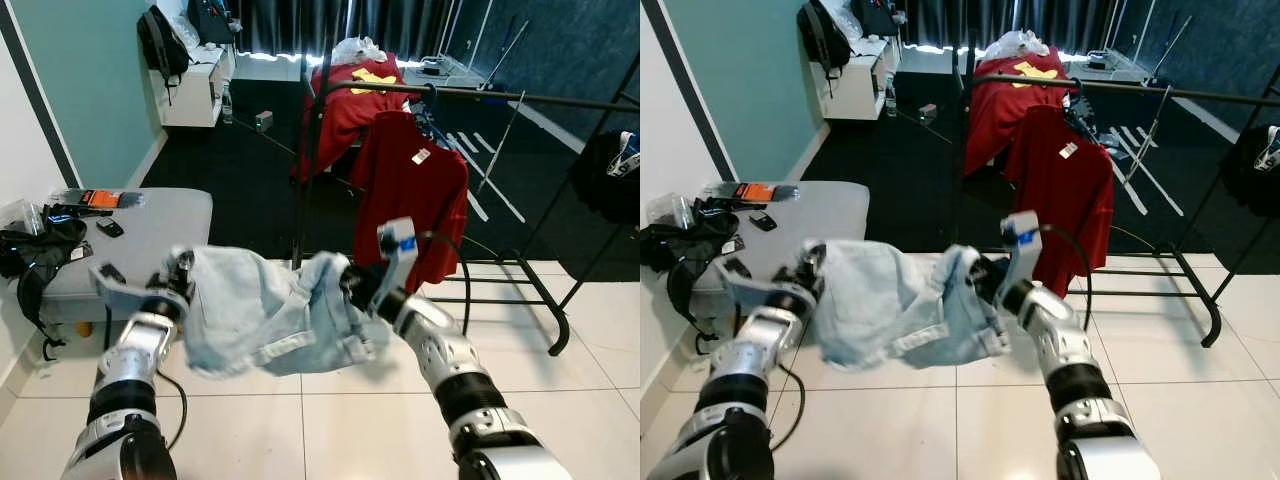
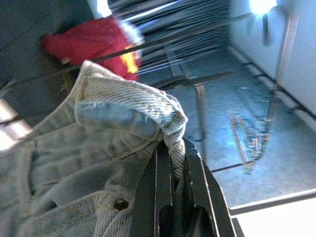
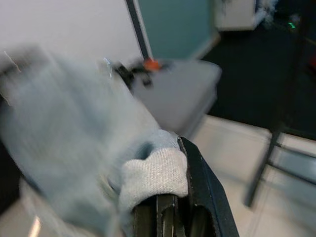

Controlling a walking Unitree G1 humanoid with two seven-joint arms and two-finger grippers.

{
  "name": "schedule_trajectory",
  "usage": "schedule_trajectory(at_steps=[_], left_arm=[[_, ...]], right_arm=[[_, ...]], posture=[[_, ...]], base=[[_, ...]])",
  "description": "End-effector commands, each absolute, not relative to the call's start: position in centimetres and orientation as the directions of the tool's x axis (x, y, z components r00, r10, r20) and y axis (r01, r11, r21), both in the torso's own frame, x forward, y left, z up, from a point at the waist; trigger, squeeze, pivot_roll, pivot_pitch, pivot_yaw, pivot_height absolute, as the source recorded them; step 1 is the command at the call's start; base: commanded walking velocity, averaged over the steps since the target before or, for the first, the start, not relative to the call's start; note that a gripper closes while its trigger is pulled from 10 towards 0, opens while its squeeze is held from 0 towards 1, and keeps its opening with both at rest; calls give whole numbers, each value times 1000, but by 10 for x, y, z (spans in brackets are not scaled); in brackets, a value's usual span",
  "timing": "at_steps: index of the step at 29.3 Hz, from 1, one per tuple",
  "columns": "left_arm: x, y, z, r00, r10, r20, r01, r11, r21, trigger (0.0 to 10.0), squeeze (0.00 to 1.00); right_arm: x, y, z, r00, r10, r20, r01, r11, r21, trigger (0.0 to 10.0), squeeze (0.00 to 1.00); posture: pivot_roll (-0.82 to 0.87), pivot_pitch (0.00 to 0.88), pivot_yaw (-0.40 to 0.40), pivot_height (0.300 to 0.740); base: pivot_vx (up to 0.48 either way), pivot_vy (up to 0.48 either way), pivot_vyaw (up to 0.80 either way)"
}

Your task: Hang hanger

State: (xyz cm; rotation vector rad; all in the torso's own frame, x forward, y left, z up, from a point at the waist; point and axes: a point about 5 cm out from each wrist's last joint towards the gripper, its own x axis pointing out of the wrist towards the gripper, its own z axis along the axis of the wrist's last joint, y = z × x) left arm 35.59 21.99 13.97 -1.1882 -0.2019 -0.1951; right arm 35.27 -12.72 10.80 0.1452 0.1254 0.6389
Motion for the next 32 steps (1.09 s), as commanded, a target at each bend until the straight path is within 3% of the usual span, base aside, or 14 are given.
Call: schedule_trajectory(at_steps=[1, 7, 11, 12, 13, 14, 18, 19, 20, 23, 24, 30, 31, 32], left_arm=[[358, 207, 161, 915, -129, 383, 403, 368, -838, 0, 0], [354, 191, 179, 850, -230, 474, 527, 375, -763, 0, 0], [352, 185, 188, 820, -272, 504, 572, 366, -734, 0, 0], [351, 183, 190, 809, -287, 513, 587, 361, -724, 0, 0], [351, 183, 190, 809, -287, 513, 587, 361, -724, 0, 0], [350, 180, 194, 793, -316, 521, 608, 360, -708, 0, 0], [350, 179, 195, 789, -324, 521, 613, 360, -704, 0, 0], [351, 176, 195, 783, -349, 516, 620, 372, -690, 0, 0], [351, 175, 195, 777, -364, 513, 627, 380, -680, 0, 0], [351, 174, 195, 773, -374, 511, 631, 384, -674, 0, 0], [351, 174, 196, 771, -381, 510, 634, 390, -667, 0, 0], [354, 175, 198, 779, -379, 500, 625, 409, -665, 0, 0], [354, 175, 199, 782, -377, 497, 622, 412, -666, 0, 0], [354, 175, 199, 782, -377, 497, 622, 412, -666, 0, 0]], right_arm=[[347, -133, 92, 818, 561, -129, -544, 827, 142, 0, 0], [340, -138, 78, 848, 502, -172, -484, 864, 138, 0, 0], [339, -139, 76, 859, 482, -173, -462, 875, 144, 510, 0], [339, -139, 76, 862, 478, -170, -457, 877, 148, 4471, 1000], [339, -139, 76, 862, 478, -170, -457, 877, 148, 4471, 1000], [339, -134, 77, 853, 501, -148, -476, 862, 173, 10000, 1000], [338, -132, 78, 847, 512, -140, -488, 855, 177, 10000, 1000], [334, -130, 72, 818, 548, -173, -532, 836, 132, 10000, 235], [330, -130, 67, 794, 570, -209, -563, 820, 99, 10000, 0], [327, -131, 63, 778, 583, -234, -582, 809, 80, 10000, 0], [322, -133, 58, 751, 607, -258, -607, 789, 89, 10000, 1000], [311, -136, 45, 712, 628, -314, -634, 767, 99, 10000, 1000], [308, -136, 40, 703, 623, -344, -636, 766, 88, 10000, 0], [308, -136, 40, 703, 623, -344, -636, 766, 88, 10000, 0]], posture=[[-21, 25, -53, 740], [-19, 24, -51, 740], [-19, 24, -51, 740], [-25, 21, -47, 740], [-25, 21, -47, 740], [-28, 23, -50, 740], [-28, 23, -50, 740], [-27, 20, -48, 740], [-27, 18, -47, 740], [-27, 18, -47, 740], [-28, 19, -44, 740], [-35, 17, -37, 740], [-35, 17, -37, 740], [-35, 17, -37, 740]], base=[[0, 0, 0], [0, 0, 0], [0, 0, 0], [0, 0, 0], [0, 0, 0], [0, 0, 0], [0, 0, 0], [0, 0, 0], [0, 0, 0], [0, 0, 0], [0, 0, 0], [0, 0, 0], [0, 0, 0], [0, 0, 0]])
